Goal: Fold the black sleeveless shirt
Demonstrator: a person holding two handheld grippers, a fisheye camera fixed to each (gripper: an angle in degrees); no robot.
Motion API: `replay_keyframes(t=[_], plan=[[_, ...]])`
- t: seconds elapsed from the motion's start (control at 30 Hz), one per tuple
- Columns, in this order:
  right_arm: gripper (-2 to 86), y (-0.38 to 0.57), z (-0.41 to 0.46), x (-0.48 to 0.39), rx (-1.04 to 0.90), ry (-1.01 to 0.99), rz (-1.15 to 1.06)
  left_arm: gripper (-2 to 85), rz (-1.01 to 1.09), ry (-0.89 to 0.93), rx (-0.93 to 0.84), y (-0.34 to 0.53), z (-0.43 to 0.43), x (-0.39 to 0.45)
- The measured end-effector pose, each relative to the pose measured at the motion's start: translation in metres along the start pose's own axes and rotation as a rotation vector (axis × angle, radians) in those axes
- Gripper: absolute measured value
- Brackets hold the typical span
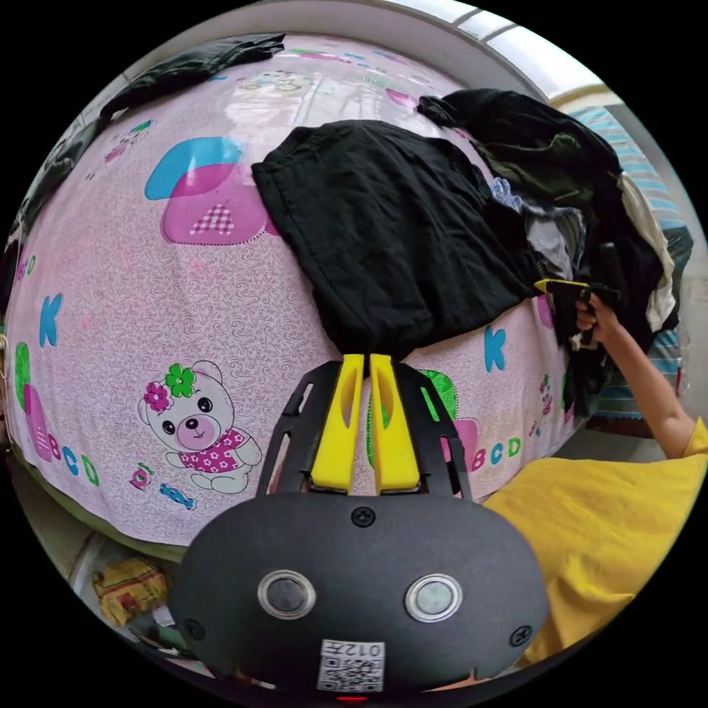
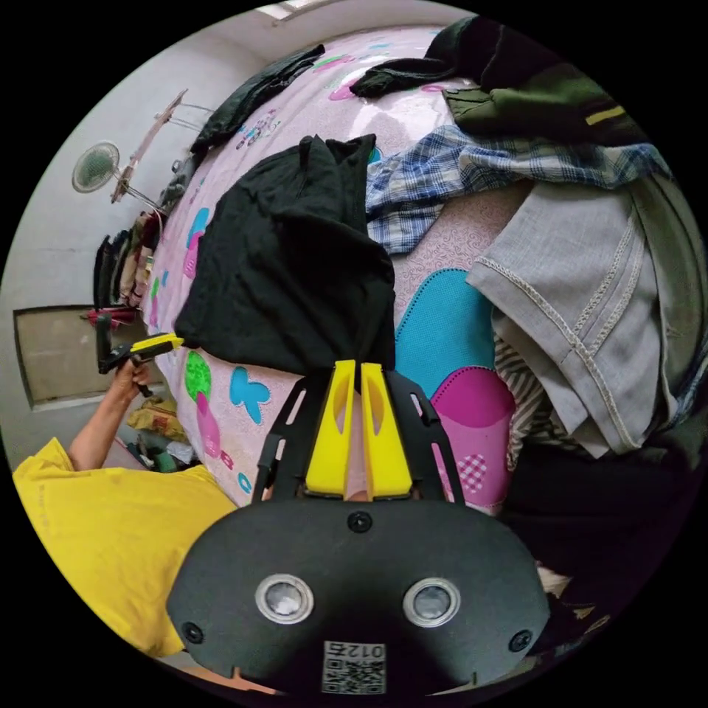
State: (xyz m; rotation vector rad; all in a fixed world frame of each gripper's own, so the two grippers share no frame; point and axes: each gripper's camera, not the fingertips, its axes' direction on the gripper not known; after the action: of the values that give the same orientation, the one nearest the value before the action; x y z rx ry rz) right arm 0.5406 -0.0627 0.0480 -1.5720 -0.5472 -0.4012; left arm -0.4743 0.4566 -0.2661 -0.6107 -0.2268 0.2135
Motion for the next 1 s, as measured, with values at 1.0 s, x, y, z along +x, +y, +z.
replay_keyframes(t=[1.0], plan=[[0.4, 0.056, -0.170, 0.018, 0.512, -0.453, -0.072, 0.1, -0.045, 0.429, 0.543, 0.035, -0.214, -0.148]])
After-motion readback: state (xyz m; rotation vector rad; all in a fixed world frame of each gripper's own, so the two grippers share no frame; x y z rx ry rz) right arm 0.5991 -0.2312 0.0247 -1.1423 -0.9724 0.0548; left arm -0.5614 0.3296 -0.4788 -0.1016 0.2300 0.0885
